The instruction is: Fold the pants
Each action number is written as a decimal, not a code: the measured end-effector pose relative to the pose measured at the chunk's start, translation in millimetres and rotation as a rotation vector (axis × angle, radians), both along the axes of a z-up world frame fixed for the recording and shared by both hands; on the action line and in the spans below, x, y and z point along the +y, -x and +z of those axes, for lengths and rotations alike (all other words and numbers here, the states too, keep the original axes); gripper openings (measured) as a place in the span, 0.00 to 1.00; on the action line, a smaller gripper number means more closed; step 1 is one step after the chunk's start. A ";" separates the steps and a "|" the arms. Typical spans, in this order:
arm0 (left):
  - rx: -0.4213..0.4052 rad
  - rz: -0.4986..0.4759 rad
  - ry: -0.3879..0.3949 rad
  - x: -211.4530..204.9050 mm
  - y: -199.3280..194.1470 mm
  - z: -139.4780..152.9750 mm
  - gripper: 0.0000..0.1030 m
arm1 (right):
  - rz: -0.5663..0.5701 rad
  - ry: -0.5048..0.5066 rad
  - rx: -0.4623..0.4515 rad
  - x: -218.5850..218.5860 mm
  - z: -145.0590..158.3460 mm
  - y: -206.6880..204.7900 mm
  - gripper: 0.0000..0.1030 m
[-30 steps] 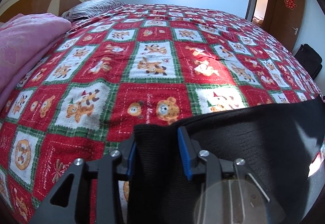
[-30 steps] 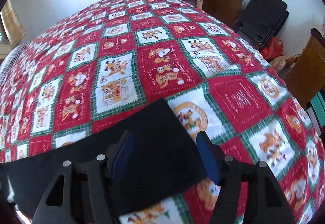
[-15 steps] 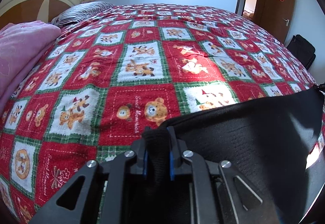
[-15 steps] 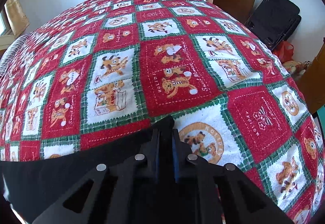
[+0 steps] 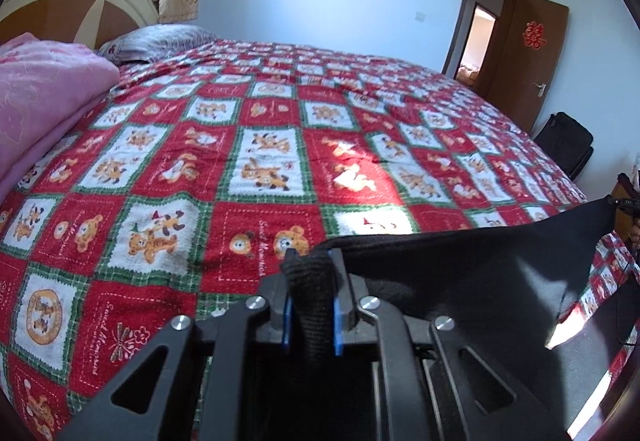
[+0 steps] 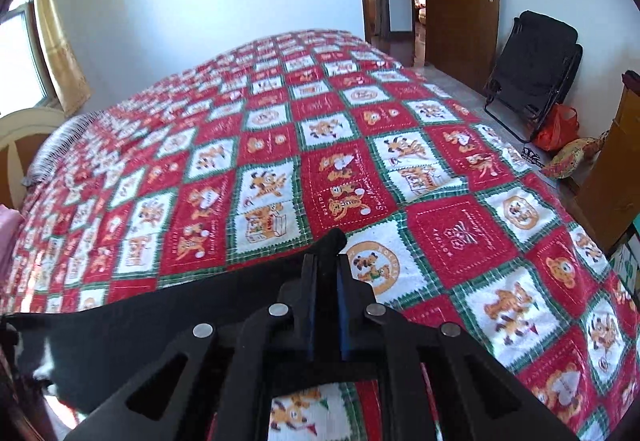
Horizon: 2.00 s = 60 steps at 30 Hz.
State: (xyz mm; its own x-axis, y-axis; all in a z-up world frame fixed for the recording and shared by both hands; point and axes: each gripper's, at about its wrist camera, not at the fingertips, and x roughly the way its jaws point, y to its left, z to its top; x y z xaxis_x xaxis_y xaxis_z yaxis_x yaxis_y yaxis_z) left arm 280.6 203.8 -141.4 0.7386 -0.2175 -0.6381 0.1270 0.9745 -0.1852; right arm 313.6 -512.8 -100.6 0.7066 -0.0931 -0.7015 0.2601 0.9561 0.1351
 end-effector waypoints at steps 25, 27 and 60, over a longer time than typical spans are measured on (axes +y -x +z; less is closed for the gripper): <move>-0.168 -0.118 0.091 22.0 135.7 -1.7 0.14 | 0.040 -0.126 -0.136 -25.3 -5.4 222.1 0.07; -0.158 -0.121 0.097 23.6 144.5 -10.3 0.14 | 0.045 -0.133 -0.112 -25.3 -14.3 231.6 0.07; -0.171 -0.123 -0.097 10.3 189.5 -43.8 0.27 | 0.792 0.161 0.012 326.3 -26.7 228.3 0.50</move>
State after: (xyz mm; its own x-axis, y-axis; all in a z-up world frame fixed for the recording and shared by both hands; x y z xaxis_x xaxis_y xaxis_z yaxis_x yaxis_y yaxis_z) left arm 91.1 214.1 -185.2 0.8092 -0.2565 -0.5285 0.2674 0.9619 -0.0574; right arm 85.3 -186.5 -127.4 0.5974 0.3316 -0.7302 -0.5022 0.8645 -0.0183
